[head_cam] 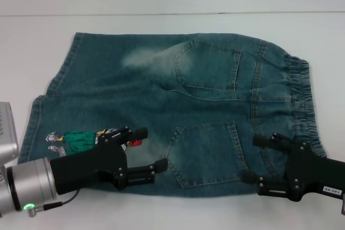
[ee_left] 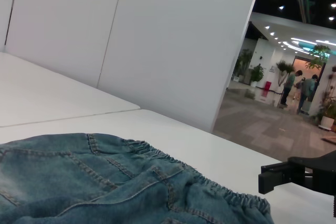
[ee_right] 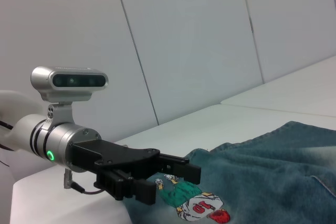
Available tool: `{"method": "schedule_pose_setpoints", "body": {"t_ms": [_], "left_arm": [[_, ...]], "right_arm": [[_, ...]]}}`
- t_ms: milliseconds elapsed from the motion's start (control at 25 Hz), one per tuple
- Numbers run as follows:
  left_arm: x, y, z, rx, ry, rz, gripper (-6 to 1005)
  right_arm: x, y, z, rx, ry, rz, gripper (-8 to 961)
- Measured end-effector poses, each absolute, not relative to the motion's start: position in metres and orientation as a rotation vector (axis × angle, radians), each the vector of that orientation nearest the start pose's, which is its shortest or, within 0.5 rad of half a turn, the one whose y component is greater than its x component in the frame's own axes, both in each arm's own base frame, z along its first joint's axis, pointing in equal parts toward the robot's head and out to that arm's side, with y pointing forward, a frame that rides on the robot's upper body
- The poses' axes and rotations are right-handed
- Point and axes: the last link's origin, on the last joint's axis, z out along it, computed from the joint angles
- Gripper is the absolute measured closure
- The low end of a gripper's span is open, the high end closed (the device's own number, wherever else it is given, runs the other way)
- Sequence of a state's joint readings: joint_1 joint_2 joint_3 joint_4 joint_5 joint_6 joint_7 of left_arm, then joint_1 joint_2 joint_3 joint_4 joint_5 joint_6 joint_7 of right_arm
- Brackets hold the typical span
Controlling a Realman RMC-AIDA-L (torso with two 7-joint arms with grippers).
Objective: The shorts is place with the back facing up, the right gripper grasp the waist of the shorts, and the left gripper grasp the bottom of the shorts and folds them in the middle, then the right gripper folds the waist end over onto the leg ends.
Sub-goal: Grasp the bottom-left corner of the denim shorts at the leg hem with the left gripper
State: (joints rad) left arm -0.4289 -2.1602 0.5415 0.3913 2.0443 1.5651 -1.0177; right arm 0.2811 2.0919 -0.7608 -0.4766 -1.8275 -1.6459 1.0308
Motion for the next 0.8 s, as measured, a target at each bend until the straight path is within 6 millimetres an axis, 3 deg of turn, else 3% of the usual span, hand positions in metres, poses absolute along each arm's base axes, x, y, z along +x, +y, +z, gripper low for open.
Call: {"method": "schedule_pose_setpoints", "body": {"t_ms": [480, 800], "left_arm": [[-0.292, 0.262, -0.054, -2.605, -0.648, -0.901, 66], [-0.323, 0.245, 0.015, -2.368, -0.895, -0.968, 67]], "right_arm": [[0.308, 0.238, -0.032, -2.649, 0.61, 0.909, 5], [0.309, 0.237, -0.032, -2.648, 0.613, 0.907, 5]]}}
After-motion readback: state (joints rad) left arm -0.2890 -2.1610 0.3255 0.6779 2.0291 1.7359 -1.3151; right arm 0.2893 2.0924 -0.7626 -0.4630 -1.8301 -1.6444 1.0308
